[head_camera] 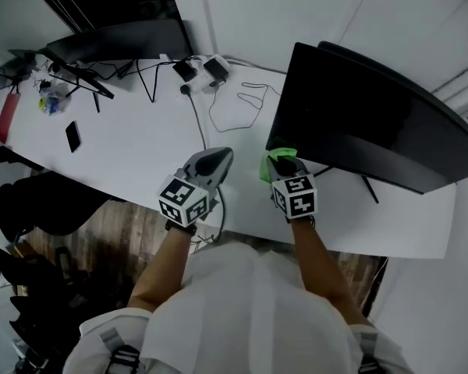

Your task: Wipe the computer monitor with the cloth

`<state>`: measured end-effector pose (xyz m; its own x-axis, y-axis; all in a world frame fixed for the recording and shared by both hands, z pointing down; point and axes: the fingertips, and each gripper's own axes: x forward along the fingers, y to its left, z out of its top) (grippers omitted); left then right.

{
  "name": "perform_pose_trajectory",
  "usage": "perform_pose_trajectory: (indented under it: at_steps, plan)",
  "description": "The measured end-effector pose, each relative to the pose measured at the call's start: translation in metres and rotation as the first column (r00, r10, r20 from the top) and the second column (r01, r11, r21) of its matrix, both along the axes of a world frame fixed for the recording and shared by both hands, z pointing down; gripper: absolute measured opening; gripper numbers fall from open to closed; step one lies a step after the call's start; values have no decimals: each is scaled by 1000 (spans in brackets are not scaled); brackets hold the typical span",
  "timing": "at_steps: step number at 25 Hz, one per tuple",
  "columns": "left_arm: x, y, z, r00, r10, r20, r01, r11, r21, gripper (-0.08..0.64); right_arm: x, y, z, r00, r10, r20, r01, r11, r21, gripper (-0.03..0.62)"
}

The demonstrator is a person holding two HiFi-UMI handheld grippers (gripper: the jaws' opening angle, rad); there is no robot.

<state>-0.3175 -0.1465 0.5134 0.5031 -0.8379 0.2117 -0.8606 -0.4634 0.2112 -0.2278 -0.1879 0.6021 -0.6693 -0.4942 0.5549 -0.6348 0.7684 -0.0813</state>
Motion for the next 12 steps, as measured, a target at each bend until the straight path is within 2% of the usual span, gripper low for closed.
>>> perform_pose_trajectory:
  at_steps: [6, 9, 12]
  plan:
    - [-8, -8, 2, 993, 118, -12, -118, 993, 5, 18, -18, -1, 0, 997, 83, 0, -83, 997, 1, 46]
    - [-16, -9, 2, 989, 146, -21, -145, 989, 9, 18, -30, 2, -6, 996, 91, 7, -91, 996, -1, 45]
    - [-27, -10, -3, 988, 153, -31, -153, 988, 23, 18, -45, 4, -31, 994, 92, 54, -93, 995, 25, 46]
